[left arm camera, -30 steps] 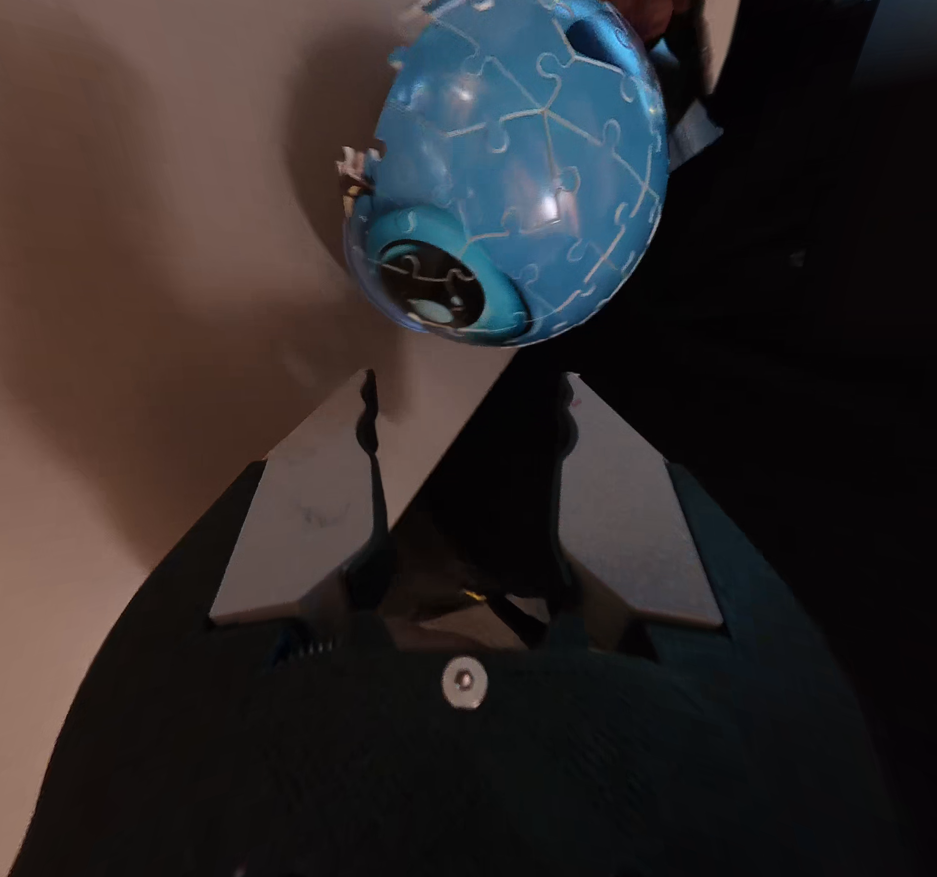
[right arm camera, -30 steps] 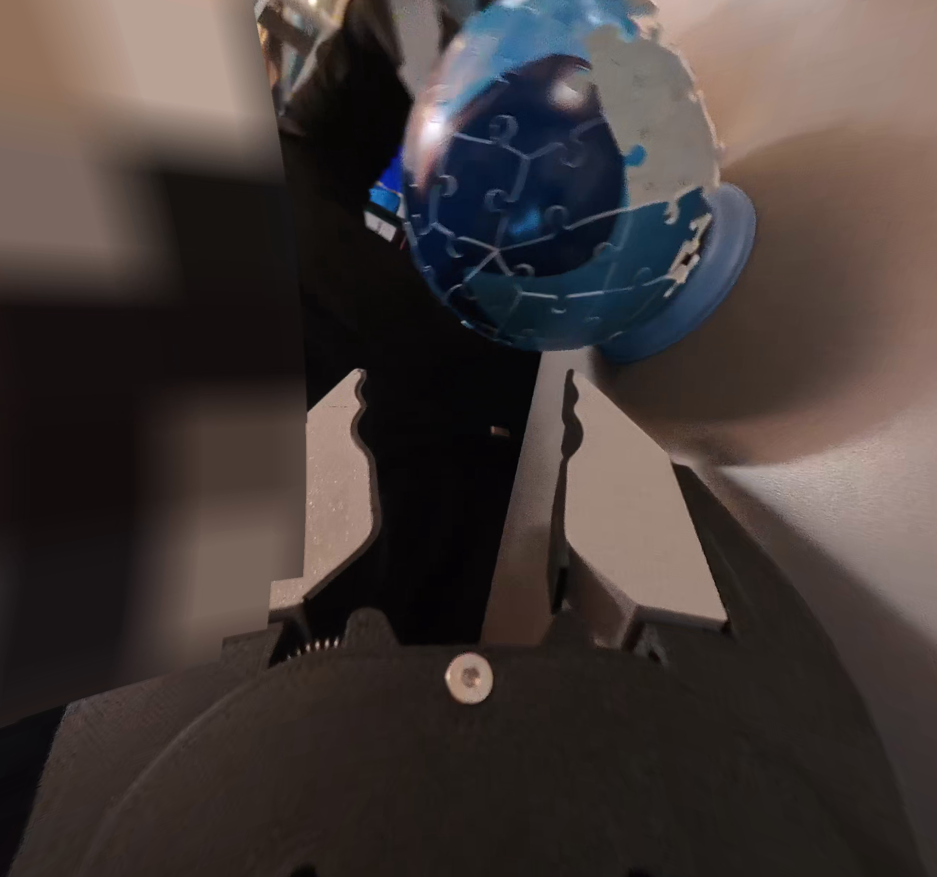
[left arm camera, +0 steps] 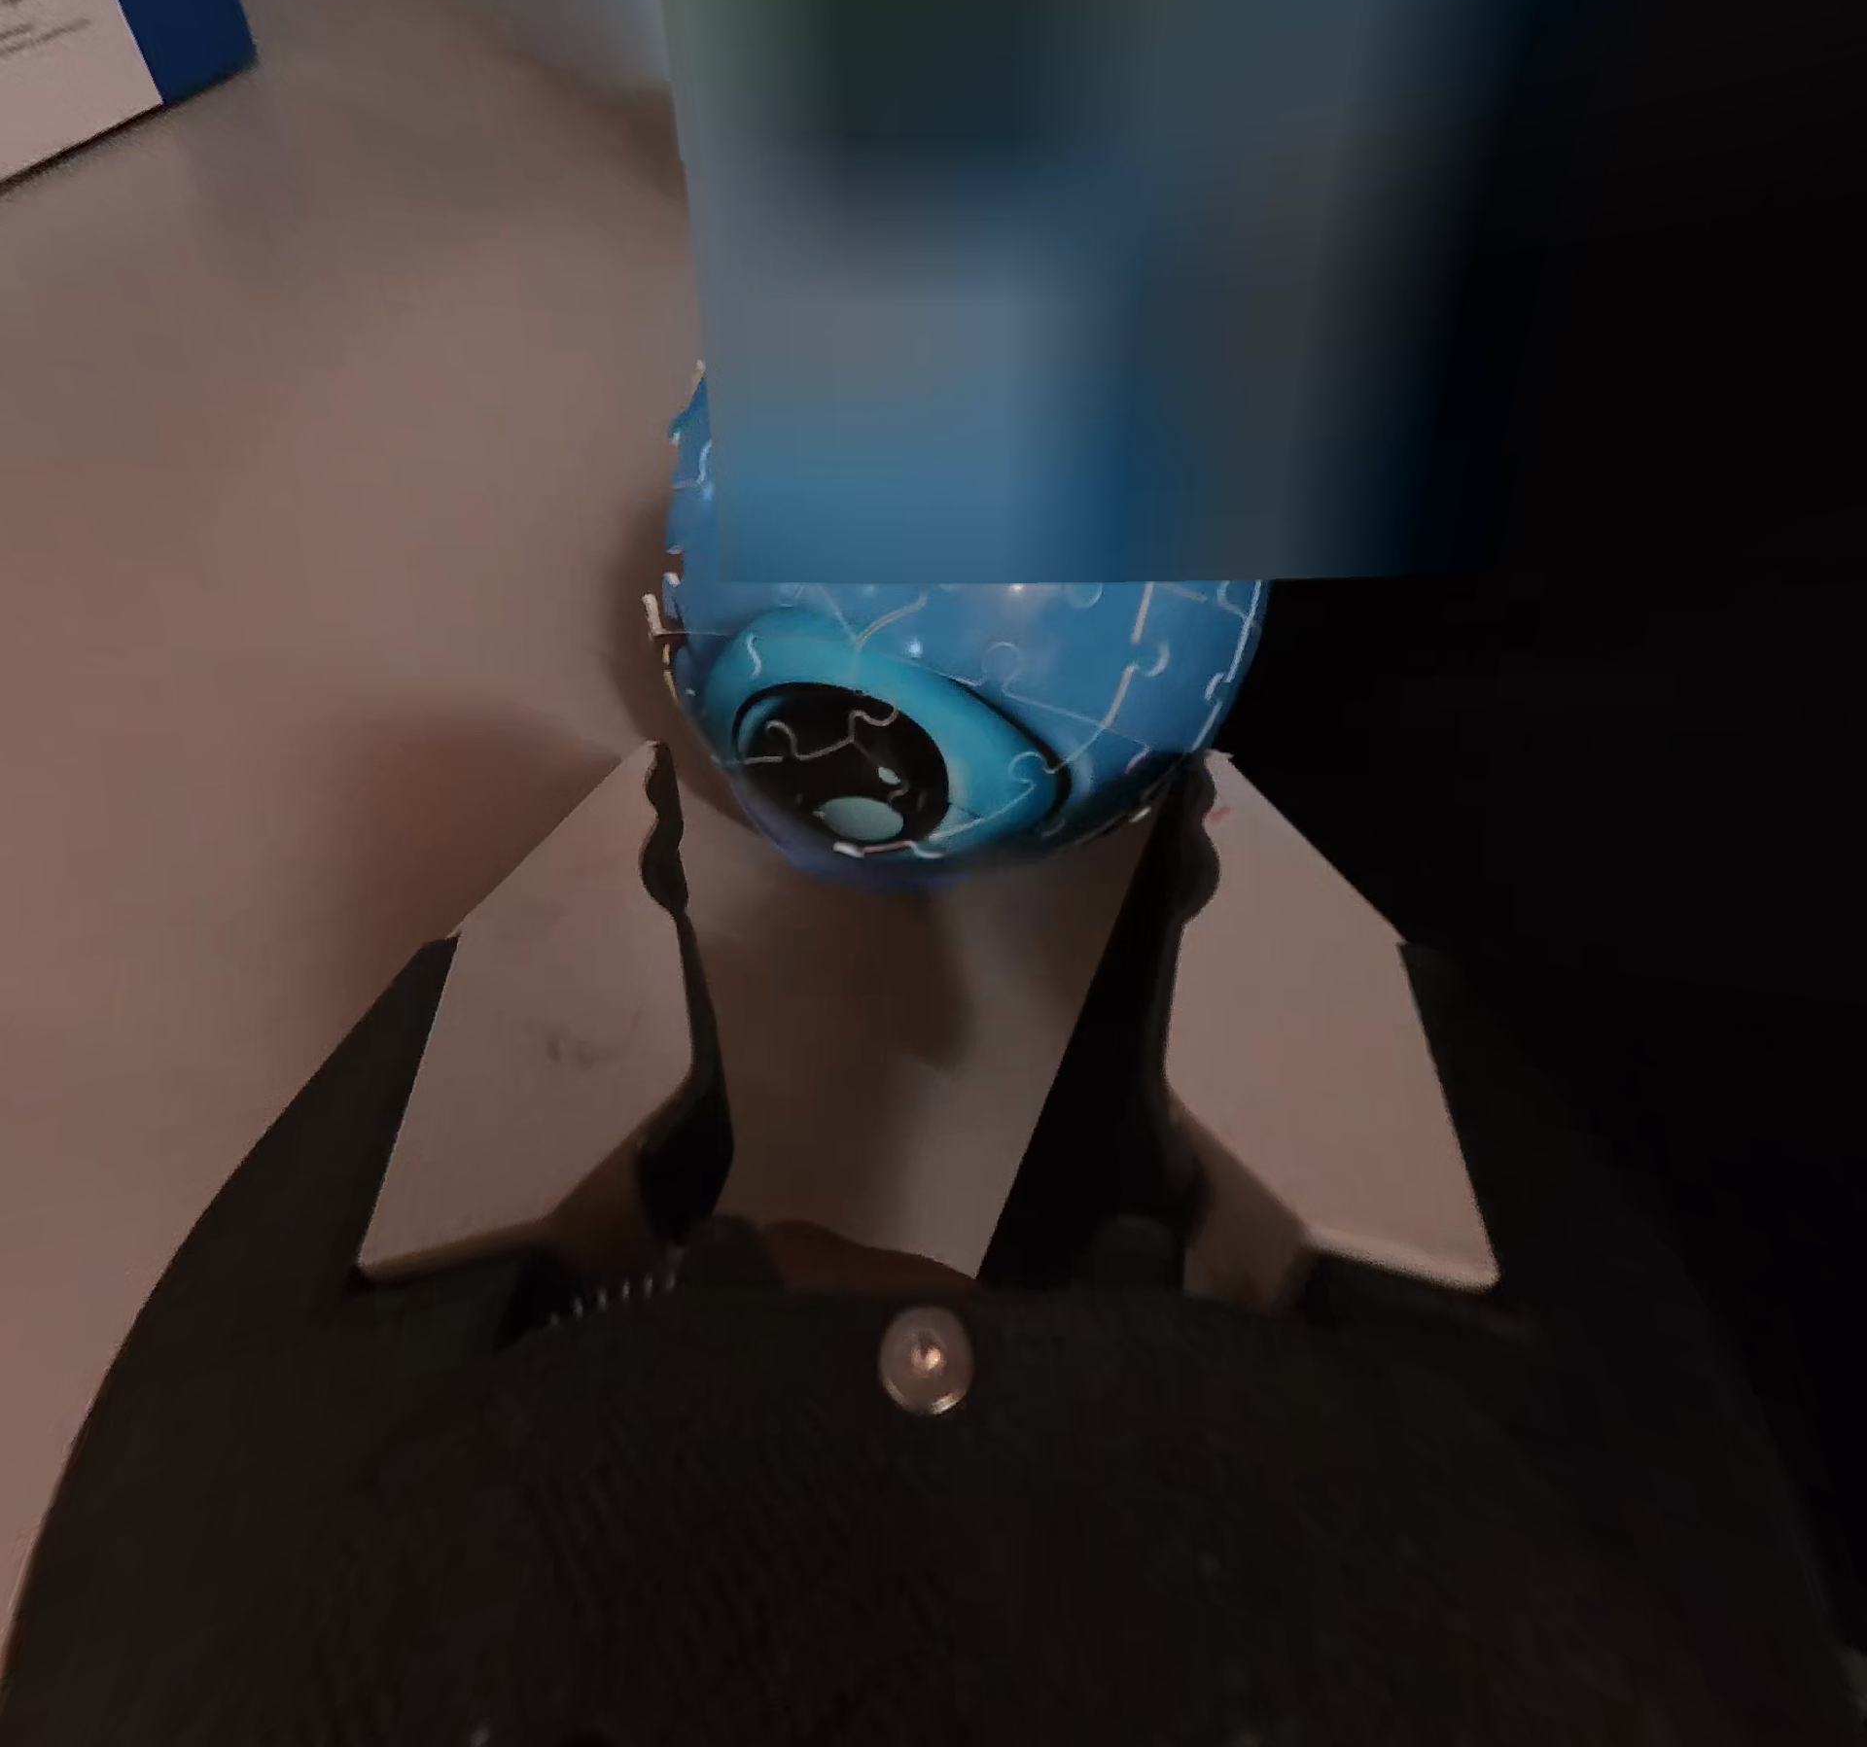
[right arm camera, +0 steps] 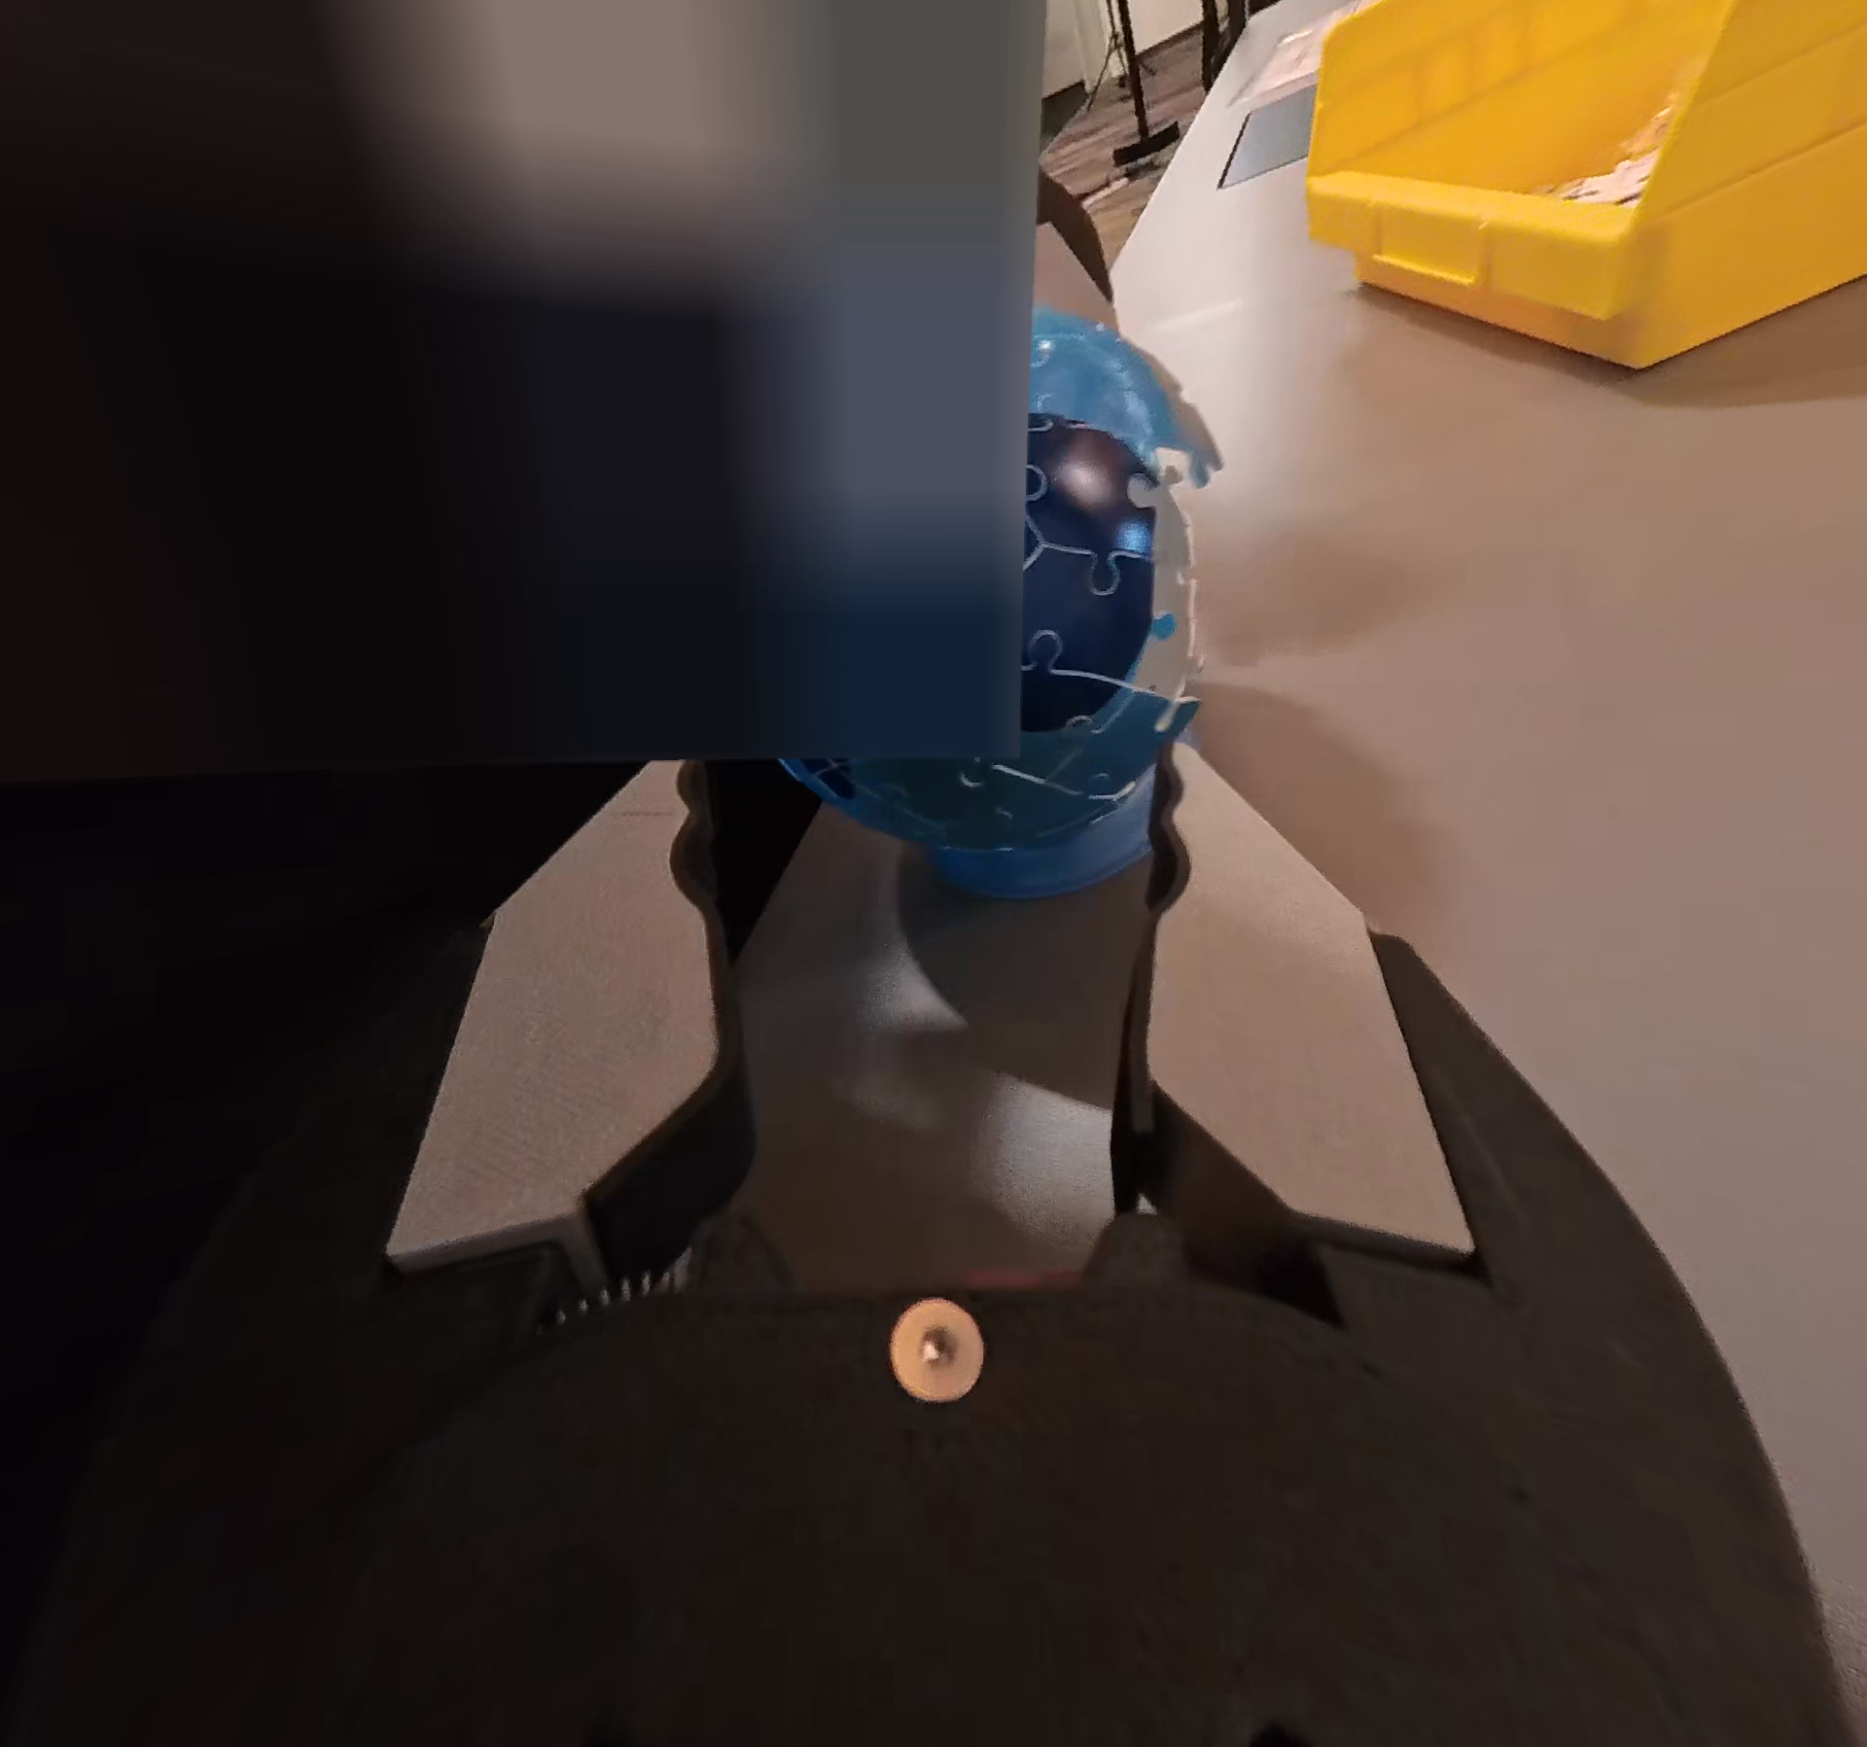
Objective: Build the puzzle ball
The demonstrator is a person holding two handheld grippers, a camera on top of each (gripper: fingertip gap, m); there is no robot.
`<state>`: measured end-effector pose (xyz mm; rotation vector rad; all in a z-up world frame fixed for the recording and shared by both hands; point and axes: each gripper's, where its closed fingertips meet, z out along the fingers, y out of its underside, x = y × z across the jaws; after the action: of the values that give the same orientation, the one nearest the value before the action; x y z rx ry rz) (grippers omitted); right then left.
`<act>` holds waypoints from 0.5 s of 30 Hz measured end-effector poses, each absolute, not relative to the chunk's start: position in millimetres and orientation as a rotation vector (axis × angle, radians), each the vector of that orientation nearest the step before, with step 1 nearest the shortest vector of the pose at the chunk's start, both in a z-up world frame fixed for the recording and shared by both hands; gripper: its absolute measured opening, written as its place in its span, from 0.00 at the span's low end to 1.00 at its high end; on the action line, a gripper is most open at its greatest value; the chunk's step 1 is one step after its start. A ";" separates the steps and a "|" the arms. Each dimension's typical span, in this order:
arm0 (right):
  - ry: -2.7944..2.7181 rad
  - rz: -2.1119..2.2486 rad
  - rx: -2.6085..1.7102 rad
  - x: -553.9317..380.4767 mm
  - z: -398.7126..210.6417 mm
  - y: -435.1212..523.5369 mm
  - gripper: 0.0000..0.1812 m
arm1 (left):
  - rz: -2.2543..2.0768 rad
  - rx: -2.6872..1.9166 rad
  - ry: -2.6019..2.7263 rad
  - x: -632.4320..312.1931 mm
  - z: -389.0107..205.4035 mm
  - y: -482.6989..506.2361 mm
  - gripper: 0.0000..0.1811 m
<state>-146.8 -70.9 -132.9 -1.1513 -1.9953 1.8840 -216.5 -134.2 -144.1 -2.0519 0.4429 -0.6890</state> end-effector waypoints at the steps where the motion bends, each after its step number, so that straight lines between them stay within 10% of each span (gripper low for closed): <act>1: -2.000 1.869 -1.157 -146.9 -134.7 -73.9 0.47 | -0.668 -2.065 0.451 -214.3 -146.7 -133.2 0.55; 15: -1.873 1.749 -1.288 -162.5 -139.3 -82.8 0.52 | -0.594 -2.041 0.414 -198.8 -151.8 -125.8 0.57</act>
<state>-162.5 -82.8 -139.3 -1.2880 -1.8730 1.7489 -198.8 -125.8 -151.8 -2.0414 0.4136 -0.5936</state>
